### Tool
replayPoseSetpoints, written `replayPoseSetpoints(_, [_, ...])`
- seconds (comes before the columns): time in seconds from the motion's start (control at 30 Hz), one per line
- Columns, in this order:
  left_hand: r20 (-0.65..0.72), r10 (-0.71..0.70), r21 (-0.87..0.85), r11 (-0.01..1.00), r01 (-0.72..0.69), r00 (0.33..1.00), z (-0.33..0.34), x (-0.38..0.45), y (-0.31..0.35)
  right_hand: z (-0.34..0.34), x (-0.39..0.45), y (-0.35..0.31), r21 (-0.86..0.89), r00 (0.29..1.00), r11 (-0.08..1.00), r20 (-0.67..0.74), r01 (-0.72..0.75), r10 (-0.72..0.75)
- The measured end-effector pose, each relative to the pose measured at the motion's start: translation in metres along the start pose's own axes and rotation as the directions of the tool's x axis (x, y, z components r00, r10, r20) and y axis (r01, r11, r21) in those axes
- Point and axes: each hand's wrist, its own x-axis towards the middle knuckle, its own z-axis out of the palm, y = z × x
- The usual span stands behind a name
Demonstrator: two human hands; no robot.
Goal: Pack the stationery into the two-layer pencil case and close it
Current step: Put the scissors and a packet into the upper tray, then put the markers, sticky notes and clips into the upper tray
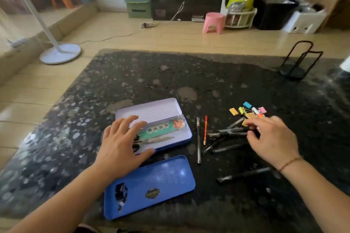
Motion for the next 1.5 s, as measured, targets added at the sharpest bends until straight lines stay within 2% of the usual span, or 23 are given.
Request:
replayPoseSetpoints(0.03, [0.088, 0.034, 0.039, 0.999, -0.037, 0.996, 0.001, 0.004, 0.006, -0.003, 0.002, 0.018, -0.042, 0.997, 0.997, 0.046, -0.062, 0.064])
replayPoseSetpoints(0.1, [0.221, -0.003, 0.056, 0.998, -0.009, 0.975, 0.007, 0.017, 0.016, -0.007, 0.005, 0.048, -0.079, 0.981, 0.985, 0.109, -0.152, 0.16])
replayPoseSetpoints(0.17, [0.257, -0.048, 0.015, 0.999, 0.045, 0.965, 0.016, 0.027, 0.023, -0.01, 0.007, 0.071, -0.028, 0.953, 0.961, 0.123, -0.275, 0.276])
replayPoseSetpoints(0.23, [0.24, -0.058, -0.029, 0.997, 0.067, 0.969, 0.023, 0.034, 0.027, -0.01, 0.006, 0.088, 0.067, 0.914, 0.926, 0.201, -0.372, 0.352])
replayPoseSetpoints(0.33, [0.249, -0.064, -0.068, 0.994, 0.083, 0.966, 0.029, 0.043, 0.03, -0.005, 0.001, 0.103, 0.084, 0.87, 0.93, 0.393, -0.357, 0.298])
replayPoseSetpoints(0.4, [0.263, -0.026, -0.099, 0.994, 0.054, 0.964, 0.03, 0.048, 0.032, -0.004, -0.002, 0.108, 0.065, 0.851, 0.933, 0.438, -0.353, 0.292])
replayPoseSetpoints(0.47, [0.281, 0.029, -0.116, 0.993, 0.004, 0.959, 0.03, 0.051, 0.033, -0.005, -0.003, 0.11, 0.063, 0.889, 0.951, 0.378, -0.301, 0.257])
replayPoseSetpoints(0.57, [0.292, 0.054, -0.11, 0.994, -0.023, 0.955, 0.027, 0.052, 0.031, -0.006, -0.003, 0.1, 0.102, 0.971, 0.99, 0.228, -0.095, 0.07])
replayPoseSetpoints(0.7, [0.291, 0.059, -0.076, 0.996, -0.038, 0.955, 0.022, 0.042, 0.032, 0.001, 0.003, 0.081, -0.119, 0.959, 0.987, 0.275, 0.111, -0.075])
replayPoseSetpoints(0.77, [0.266, 0.059, -0.067, 0.997, -0.043, 0.962, 0.019, 0.035, 0.029, 0.003, 0.006, 0.077, -0.071, 0.977, 0.991, 0.191, 0.112, -0.097])
replayPoseSetpoints(0.83, [0.236, 0.028, -0.107, 0.994, -0.003, 0.971, 0.014, 0.03, 0.024, 0.004, 0.007, 0.077, -0.005, 0.99, 0.991, 0.047, 0.135, -0.135])
replayPoseSetpoints(0.9, [0.199, -0.007, -0.155, 0.987, 0.038, 0.98, 0.01, 0.029, 0.018, 0.005, 0.005, 0.076, 0.077, 0.985, 0.983, -0.041, 0.168, -0.165])
replayPoseSetpoints(1.0, [0.169, -0.022, -0.191, 0.98, 0.054, 0.985, 0.006, 0.03, 0.006, 0.004, 0.002, 0.068, 0.225, 0.987, 0.961, -0.023, 0.159, -0.158])
replayPoseSetpoints(1.1, [0.202, -0.015, -0.182, 0.982, 0.053, 0.979, 0.005, 0.03, -0.002, 0.001, 0.001, 0.058, 0.301, 0.994, 0.948, -0.029, 0.105, -0.101])
replayPoseSetpoints(1.23, [0.227, -0.023, -0.168, 0.984, 0.063, 0.974, 0.007, 0.03, -0.009, -0.01, 0.006, 0.035, 0.312, 0.959, 0.939, -0.277, 0.147, -0.058])
replayPoseSetpoints(1.33, [0.197, -0.035, -0.186, 0.98, 0.073, 0.98, 0.011, 0.028, -0.01, -0.024, 0.011, 0.005, 0.427, 0.936, 0.892, -0.352, 0.147, 0.014])
replayPoseSetpoints(1.4, [0.179, -0.04, -0.195, 0.978, 0.075, 0.983, 0.013, 0.027, -0.011, -0.027, 0.015, -0.027, 0.576, 0.945, 0.81, -0.312, 0.11, 0.094])
replayPoseSetpoints(1.43, [0.175, -0.041, -0.2, 0.977, 0.076, 0.984, 0.013, 0.027, -0.012, -0.025, 0.016, -0.047, 0.685, 0.965, 0.725, -0.229, 0.068, 0.126])
replayPoseSetpoints(1.5, [0.176, -0.047, -0.214, 0.973, 0.085, 0.983, 0.013, 0.026, -0.013, -0.015, 0.016, -0.09, 0.829, 0.995, 0.556, 0.007, -0.06, 0.097])
